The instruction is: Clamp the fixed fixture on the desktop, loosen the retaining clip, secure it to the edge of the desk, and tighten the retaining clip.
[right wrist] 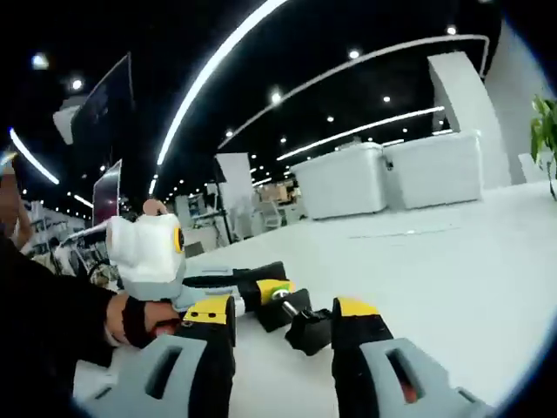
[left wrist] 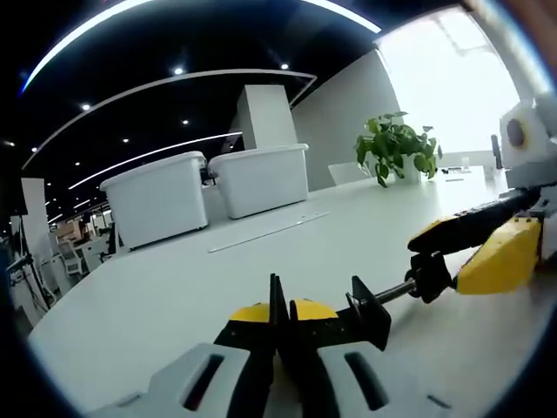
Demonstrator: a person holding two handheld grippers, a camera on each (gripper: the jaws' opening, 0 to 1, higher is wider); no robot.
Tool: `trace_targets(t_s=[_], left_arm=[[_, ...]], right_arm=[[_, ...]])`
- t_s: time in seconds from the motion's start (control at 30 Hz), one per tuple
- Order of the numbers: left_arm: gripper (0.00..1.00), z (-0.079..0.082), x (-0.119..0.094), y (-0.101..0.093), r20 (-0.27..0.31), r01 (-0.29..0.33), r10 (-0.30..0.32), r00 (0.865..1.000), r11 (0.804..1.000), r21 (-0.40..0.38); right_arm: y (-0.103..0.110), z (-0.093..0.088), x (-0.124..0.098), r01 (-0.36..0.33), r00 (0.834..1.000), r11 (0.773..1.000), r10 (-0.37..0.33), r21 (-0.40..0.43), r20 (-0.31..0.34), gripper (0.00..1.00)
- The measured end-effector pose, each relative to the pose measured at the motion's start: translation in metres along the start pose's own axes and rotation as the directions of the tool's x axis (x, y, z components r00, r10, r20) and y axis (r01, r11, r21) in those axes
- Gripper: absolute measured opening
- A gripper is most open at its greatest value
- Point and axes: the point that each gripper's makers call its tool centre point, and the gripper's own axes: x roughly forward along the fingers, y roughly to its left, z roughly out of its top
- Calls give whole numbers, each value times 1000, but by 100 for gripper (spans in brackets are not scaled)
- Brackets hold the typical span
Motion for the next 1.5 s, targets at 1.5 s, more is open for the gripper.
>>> trace_targets(t_s=[1.5], left_arm=[[7, -4, 3, 4, -10, -16, 16, 1000, 1000, 4]], right_arm=[[11, -14, 5, 132, 982, 482, -184, -866, 47, 22]])
